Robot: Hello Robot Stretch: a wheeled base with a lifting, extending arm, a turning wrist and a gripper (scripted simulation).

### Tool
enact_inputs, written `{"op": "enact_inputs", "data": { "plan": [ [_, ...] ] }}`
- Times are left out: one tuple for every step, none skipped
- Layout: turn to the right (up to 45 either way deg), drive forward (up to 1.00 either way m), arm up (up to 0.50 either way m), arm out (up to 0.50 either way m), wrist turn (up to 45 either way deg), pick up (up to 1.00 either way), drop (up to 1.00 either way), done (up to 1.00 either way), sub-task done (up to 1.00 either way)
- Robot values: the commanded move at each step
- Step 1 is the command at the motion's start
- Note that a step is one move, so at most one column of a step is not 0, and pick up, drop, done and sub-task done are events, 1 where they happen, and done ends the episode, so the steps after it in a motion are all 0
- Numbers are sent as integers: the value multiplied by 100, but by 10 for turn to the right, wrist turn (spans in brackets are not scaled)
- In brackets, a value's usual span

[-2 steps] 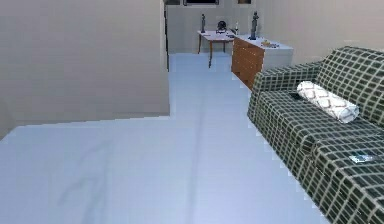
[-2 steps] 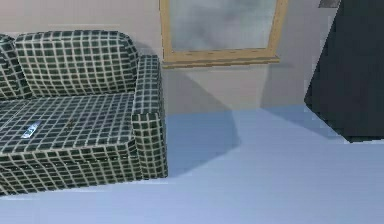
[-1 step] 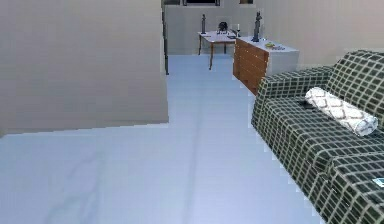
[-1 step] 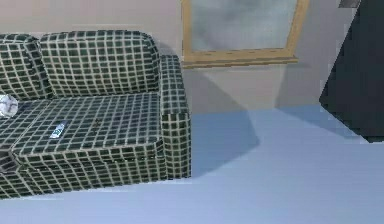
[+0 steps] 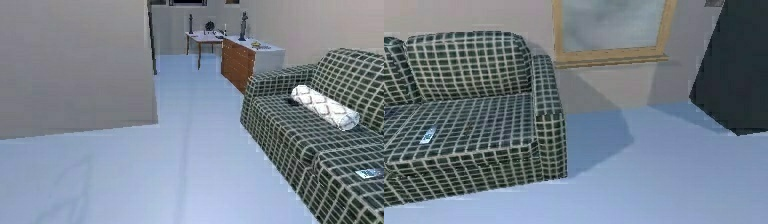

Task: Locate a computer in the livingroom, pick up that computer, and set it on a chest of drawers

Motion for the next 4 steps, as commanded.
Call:
{"op": "enact_inputs", "data": {
  "plan": [
    [0, 100, 0, 0, 0, 0, 0, 0, 0],
    [30, 0, 0, 0, 0, 0, 0, 0, 0],
    [0, 100, 0, 0, 0, 0, 0, 0, 0],
    [0, 100, 0, 0, 0, 0, 0, 0, 0]
  ]
}}
